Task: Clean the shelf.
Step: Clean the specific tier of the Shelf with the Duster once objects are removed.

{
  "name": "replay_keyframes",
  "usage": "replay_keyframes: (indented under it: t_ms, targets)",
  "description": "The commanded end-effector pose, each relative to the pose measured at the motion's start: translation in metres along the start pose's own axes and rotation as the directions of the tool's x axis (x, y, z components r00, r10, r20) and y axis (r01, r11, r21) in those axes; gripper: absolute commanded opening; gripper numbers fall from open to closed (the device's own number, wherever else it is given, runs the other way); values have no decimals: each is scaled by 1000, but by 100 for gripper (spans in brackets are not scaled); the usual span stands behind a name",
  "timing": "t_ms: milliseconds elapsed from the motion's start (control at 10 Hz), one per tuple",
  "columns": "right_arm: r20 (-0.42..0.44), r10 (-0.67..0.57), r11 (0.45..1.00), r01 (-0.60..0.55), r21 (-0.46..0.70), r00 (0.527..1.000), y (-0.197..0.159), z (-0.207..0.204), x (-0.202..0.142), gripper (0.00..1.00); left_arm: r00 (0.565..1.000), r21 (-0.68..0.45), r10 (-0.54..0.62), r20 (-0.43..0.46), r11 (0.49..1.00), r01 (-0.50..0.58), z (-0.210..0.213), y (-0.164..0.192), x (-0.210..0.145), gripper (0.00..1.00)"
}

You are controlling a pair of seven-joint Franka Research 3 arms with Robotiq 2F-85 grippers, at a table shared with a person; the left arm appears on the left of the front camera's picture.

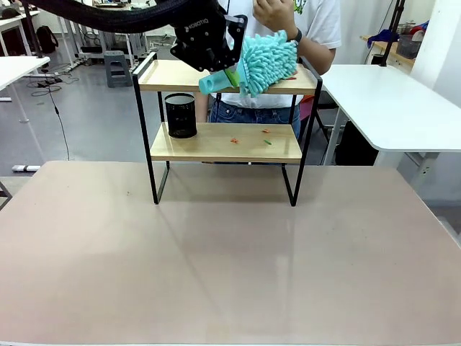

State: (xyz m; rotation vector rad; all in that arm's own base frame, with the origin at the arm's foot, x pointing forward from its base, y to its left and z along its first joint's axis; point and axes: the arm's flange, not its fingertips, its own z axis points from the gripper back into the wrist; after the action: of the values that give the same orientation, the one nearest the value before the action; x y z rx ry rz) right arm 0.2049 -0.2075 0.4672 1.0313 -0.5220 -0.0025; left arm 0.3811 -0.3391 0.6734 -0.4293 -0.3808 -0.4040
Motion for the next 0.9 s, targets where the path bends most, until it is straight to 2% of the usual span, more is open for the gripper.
replay_keyframes:
  t_ms: [0,100,200,500,600,700,800]
  targets:
    - [17,27,1000,-27,12,999,2,0,3,100,996,-69,-72,-48,995,69,9,9,-1,12]
    - [17,27,1000,-27,12,999,2,0,3,100,988,-115,-127,-92,986,116,17,11,-4,12]
    - [17,27,1000,-27,12,999,2,0,3,100,979,-123,-178,-98,979,165,30,15,-10,12]
    - [17,27,1000,-27,12,999,2,0,3,100,934,-96,-315,-170,948,303,79,42,-49,12]
    - [17,27,1000,-27,12,999,2,0,3,100,920,-109,-350,-176,936,335,99,51,-71,12]
    - [17,27,1000,-27,12,999,2,0,3,100,901,-176,-399,-172,912,371,114,55,-90,12]
    - [17,27,1000,-27,12,999,2,0,3,100,908,-173,-399,-126,910,376,125,59,-101,12]
